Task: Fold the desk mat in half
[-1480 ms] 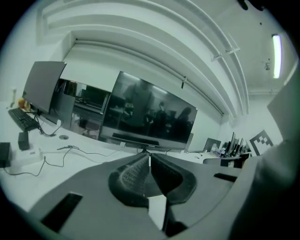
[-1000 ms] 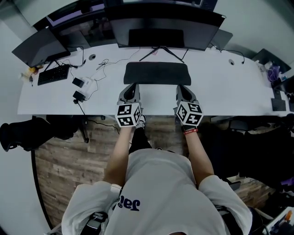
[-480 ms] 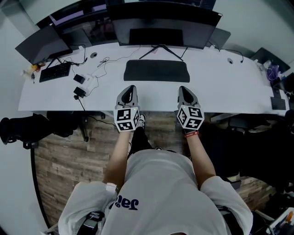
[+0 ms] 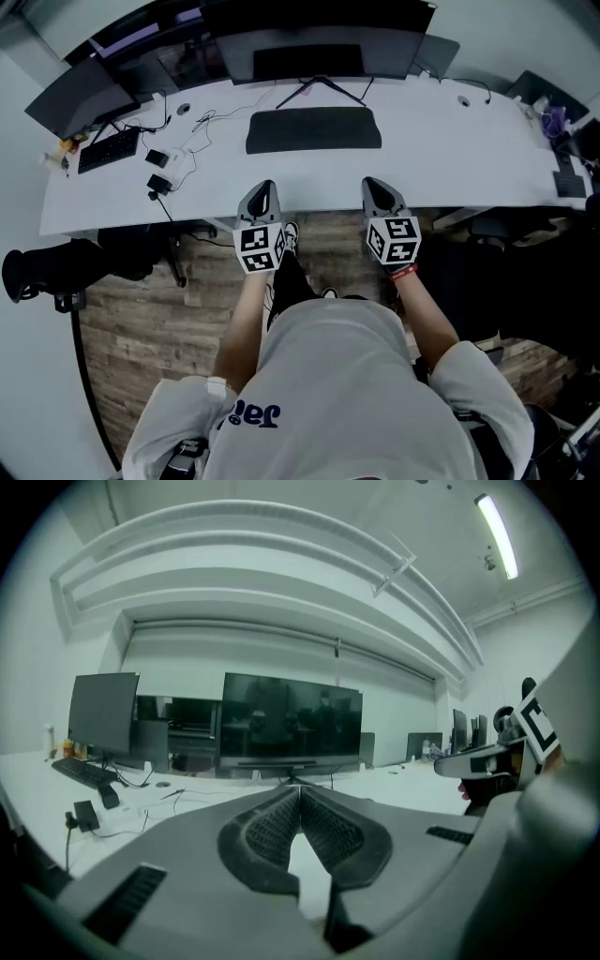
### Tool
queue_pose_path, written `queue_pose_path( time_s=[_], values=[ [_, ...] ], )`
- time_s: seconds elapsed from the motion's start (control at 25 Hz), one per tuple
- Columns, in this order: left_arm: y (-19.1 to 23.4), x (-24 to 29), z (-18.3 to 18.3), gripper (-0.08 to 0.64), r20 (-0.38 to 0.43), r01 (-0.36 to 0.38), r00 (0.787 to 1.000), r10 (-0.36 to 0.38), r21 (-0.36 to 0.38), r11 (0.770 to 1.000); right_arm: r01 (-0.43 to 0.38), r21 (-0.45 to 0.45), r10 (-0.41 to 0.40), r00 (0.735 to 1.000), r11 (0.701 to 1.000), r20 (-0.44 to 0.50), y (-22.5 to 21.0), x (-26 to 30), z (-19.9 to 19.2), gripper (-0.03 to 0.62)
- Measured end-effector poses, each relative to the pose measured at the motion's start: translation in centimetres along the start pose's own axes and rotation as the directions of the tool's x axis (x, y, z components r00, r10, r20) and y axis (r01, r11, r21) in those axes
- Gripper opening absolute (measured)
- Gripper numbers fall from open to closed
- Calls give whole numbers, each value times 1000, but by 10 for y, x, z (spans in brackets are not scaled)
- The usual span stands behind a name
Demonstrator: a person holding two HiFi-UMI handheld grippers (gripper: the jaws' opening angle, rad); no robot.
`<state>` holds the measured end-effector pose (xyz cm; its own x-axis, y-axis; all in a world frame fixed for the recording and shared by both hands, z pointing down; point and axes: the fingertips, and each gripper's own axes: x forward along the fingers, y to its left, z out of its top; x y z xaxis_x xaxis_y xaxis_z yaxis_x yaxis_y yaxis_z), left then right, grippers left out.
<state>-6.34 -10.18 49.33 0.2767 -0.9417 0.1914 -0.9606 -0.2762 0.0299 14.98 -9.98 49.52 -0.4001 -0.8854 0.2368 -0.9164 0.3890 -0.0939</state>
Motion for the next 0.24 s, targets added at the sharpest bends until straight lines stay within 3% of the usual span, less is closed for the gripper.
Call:
queue_pose_path(
  time_s=[0.12,0.24],
  values=[
    [-9,-8,-54,21,-129,29,991,-30,-5,1000,-70,7,70,993,998,-92,4,-11,-28,15],
    [-5,-17,-120,21,-280,77,958,-61,49,996,-178,114,203,943,977,-265,9,-12,-74,15]
  ],
)
